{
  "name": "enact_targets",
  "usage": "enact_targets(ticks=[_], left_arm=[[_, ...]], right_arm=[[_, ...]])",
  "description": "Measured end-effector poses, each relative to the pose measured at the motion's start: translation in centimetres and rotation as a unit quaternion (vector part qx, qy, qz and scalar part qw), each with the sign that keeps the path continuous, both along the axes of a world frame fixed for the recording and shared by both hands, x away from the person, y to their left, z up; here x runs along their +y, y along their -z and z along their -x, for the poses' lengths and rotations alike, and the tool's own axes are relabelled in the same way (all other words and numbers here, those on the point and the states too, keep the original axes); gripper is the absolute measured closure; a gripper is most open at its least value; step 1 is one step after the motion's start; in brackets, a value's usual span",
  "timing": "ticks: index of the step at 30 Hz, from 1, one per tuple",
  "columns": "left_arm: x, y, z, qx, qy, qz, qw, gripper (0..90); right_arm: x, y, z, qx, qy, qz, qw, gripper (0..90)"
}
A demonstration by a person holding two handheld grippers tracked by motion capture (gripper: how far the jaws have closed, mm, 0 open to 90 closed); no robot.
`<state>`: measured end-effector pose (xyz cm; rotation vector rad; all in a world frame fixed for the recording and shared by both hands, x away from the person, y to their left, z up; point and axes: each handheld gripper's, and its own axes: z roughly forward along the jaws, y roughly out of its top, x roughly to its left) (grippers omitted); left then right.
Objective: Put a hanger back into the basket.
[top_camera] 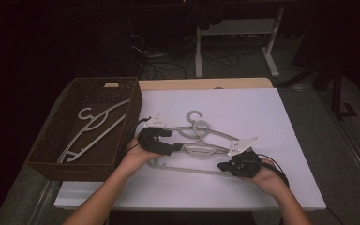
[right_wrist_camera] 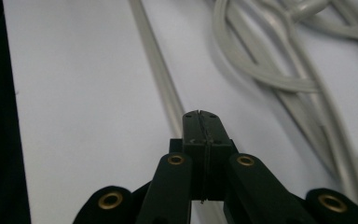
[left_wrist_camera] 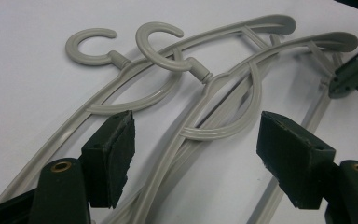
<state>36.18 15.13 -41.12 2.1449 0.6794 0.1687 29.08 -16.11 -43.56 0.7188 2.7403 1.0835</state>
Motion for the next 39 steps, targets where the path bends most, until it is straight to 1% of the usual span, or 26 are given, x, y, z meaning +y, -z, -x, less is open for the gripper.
enact_targets(ticks=[4, 8, 9, 14, 15, 16, 20, 22, 24, 25, 26, 29, 30, 32, 35, 36, 38, 39], left_arm=[[-0.1, 0.3, -0.2, 0.0, 0.001, -0.007, 1.0, 28.3], [-0.1, 0.5, -0.3, 0.0, 0.002, -0.013, 0.9999, 28.3], [-0.2, 0.5, -0.3, 0.0, 0.002, -0.015, 0.9999, 28.4], [-0.3, 0.8, -0.3, -0.003, 0.005, -0.025, 0.9997, 29.6], [-0.5, 1.1, -0.4, -0.008, 0.008, -0.037, 0.9992, 30.8], [-0.7, 1.2, -0.5, -0.01, 0.009, -0.044, 0.9989, 31.6], [-1.1, 2.1, -0.8, -0.019, 0.021, -0.081, 0.9964, 36.5], [-1.4, 2.5, -0.9, -0.019, 0.023, -0.093, 0.9953, 39.2], [-1.5, 2.6, -0.9, -0.021, 0.024, -0.096, 0.9949, 40.3], [-1.7, 2.8, -0.9, -0.027, 0.032, -0.107, 0.9933, 41.8], [-1.9, 2.9, -1.0, -0.031, 0.033, -0.113, 0.9925, 42.8], [-2.4, 3.3, -1.1, -0.031, 0.045, -0.126, 0.9906, 49.1], [-2.6, 3.4, -1.2, -0.035, 0.048, -0.132, 0.9894, 49.6], [-2.9, 3.5, -1.2, -0.039, 0.058, -0.145, 0.987, 53.6], [-3.3, 3.6, -1.0, -0.047, 0.065, -0.158, 0.9842, 55.5], [-3.3, 3.6, -1.0, -0.047, 0.065, -0.158, 0.9842, 55.9], [-3.3, 3.6, -0.9, -0.056, 0.066, -0.162, 0.983, 58.2], [-3.3, 3.6, -0.9, -0.056, 0.066, -0.162, 0.983, 59.7]], right_arm=[[0.5, 0.6, 0.0, 0.009, -0.016, 0.017, 0.9997, 88.8], [0.7, 1.1, -0.1, 0.012, -0.018, 0.035, 0.9991, 88.9], [0.6, 1.2, -0.1, 0.013, -0.021, 0.033, 0.9992, 88.9], [0.6, 1.2, -0.1, 0.018, -0.017, 0.034, 0.9991, 89.0], [0.6, 1.3, -0.3, 0.024, -0.016, 0.031, 0.9991, 89.1], [0.6, 1.3, -0.3, 0.025, -0.016, 0.03, 0.9991, 89.1], [0.6, 1.3, -0.3, 0.023, -0.017, 0.033, 0.9991, 89.2], [0.6, 1.3, -0.3, 0.025, -0.016, 0.032, 0.9991, 89.3], [0.6, 1.3, -0.3, 0.025, -0.016, 0.032, 0.9991, 89.3], [0.6, 1.3, -0.3, 0.025, -0.016, 0.033, 0.999, 89.3], [0.6, 1.3, -0.3, 0.025, -0.016, 0.033, 0.999, 89.3], [0.6, 1.4, -0.3, 0.025, -0.017, 0.033, 0.999, 89.3], [0.6, 1.3, -0.3, 0.025, -0.017, 0.033, 0.999, 89.3], [0.6, 1.4, -0.3, 0.025, -0.016, 0.032, 0.999, 89.3], [0.6, 1.4, -0.3, 0.025, -0.016, 0.032, 0.9991, 89.3], [0.6, 1.4, -0.3, 0.025, -0.016, 0.031, 0.9991, 89.3], [0.6, 1.4, -0.3, 0.026, -0.016, 0.031, 0.9991, 89.3], [0.6, 1.4, -0.3, 0.026, -0.016, 0.031, 0.9991, 89.3]])
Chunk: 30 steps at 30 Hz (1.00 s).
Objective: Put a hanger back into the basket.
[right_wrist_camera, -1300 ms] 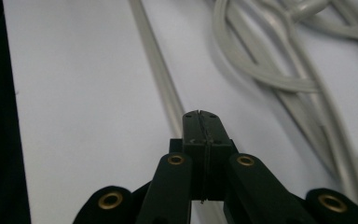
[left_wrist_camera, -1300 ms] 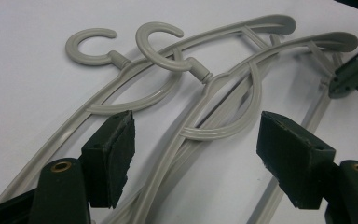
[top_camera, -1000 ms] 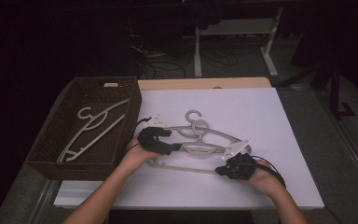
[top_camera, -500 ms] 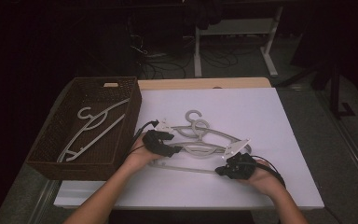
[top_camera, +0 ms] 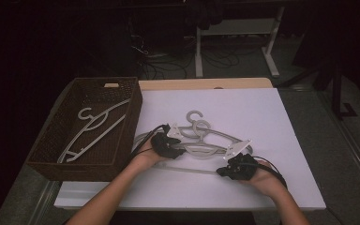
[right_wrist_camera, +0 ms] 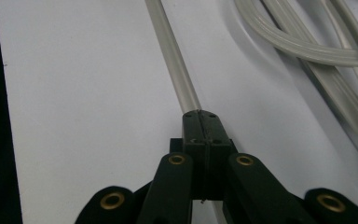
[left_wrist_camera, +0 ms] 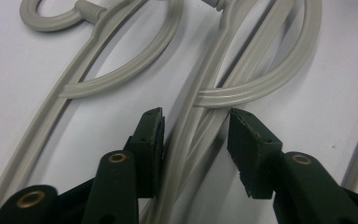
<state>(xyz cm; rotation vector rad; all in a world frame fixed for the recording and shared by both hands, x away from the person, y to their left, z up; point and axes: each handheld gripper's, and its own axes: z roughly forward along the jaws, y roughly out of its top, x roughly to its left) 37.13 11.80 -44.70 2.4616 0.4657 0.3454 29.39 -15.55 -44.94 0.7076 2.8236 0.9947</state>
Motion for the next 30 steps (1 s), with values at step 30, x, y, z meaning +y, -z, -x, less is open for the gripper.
enact_targets(ticks=[30], left_arm=[[1.7, -3.0, 1.4, 0.028, 0.039, 0.061, 0.997, 82.5]], right_arm=[[0.1, -0.1, 0.3, 0.013, -0.017, -0.015, 0.9997, 77.8]])
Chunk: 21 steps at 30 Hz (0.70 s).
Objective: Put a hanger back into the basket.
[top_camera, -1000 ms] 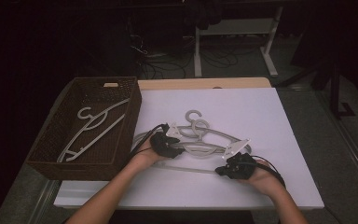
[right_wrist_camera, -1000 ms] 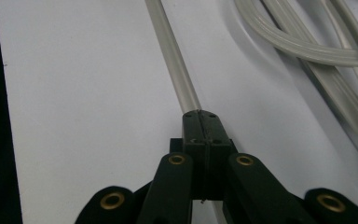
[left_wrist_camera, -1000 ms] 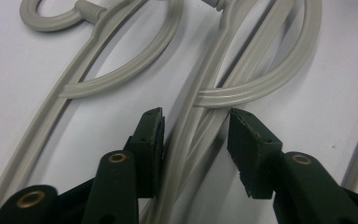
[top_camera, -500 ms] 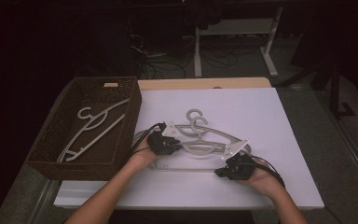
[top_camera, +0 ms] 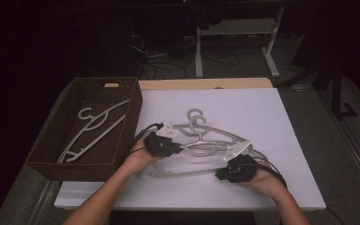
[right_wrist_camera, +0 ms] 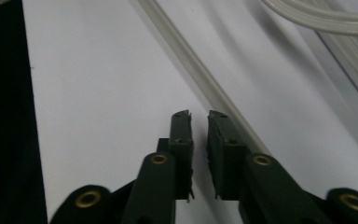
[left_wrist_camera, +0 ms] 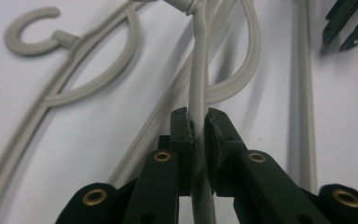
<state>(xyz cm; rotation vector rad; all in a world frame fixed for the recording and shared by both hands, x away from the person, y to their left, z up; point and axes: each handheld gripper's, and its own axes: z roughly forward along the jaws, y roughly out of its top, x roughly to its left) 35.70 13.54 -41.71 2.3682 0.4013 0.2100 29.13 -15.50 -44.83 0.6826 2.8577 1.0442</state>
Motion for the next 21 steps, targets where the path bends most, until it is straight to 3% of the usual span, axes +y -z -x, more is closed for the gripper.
enact_targets(ticks=[9, 14, 21], left_arm=[[0.4, -2.3, 0.2, 0.007, -0.032, 0.024, 0.9992, 82.7], [0.4, -4.0, 0.6, -0.006, -0.042, 0.021, 0.9989, 82.7], [1.6, -7.8, 0.4, -0.03, -0.061, 0.032, 0.9972, 82.7]], right_arm=[[-0.3, -0.7, 0.2, -0.007, 0.014, -0.034, 0.9993, 57.0], [-0.4, -1.1, 0.3, -0.017, 0.019, -0.049, 0.9985, 50.6], [-0.8, -1.6, 0.2, -0.03, 0.03, -0.068, 0.9968, 39.9]])
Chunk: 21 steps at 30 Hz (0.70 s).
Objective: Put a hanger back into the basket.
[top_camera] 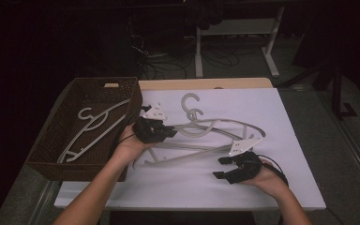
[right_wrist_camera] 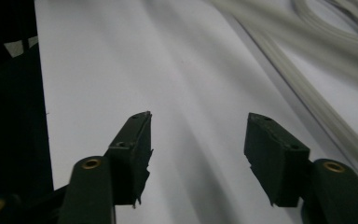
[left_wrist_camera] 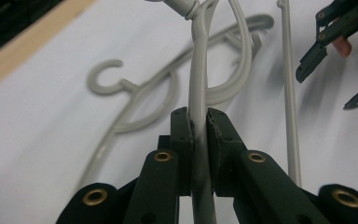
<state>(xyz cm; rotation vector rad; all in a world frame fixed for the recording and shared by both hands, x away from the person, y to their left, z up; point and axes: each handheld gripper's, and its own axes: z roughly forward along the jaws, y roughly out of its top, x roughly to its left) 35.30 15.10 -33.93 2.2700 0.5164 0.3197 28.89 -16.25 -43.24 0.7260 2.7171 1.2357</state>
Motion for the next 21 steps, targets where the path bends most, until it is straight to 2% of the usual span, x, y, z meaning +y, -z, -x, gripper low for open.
enact_targets(ticks=[8, 15, 16, 17, 21], left_arm=[[3.0, -4.2, -0.6, -0.02, -0.027, 0.013, 0.9994, 82.6], [7.3, -6.9, -1.2, -0.041, -0.067, 0.021, 0.9967, 82.6], [7.3, -6.9, -1.2, -0.041, -0.067, 0.021, 0.9967, 82.6], [8.8, -7.5, -1.4, -0.049, -0.081, 0.021, 0.9953, 82.6], [12.4, -8.2, -1.9, -0.059, -0.113, 0.022, 0.9916, 82.7]], right_arm=[[-0.2, -0.2, -0.2, -0.01, 0.019, -0.007, 0.9998, 31.8], [-0.6, -0.4, -0.3, -0.011, 0.035, -0.013, 0.9992, 27.1], [-0.6, -0.4, -0.3, -0.011, 0.035, -0.013, 0.9992, 27.1], [-0.7, -0.4, -0.4, -0.009, 0.037, -0.014, 0.9992, 26.2], [-0.9, -0.5, -0.6, -0.011, 0.051, -0.016, 0.9985, 21.1]])
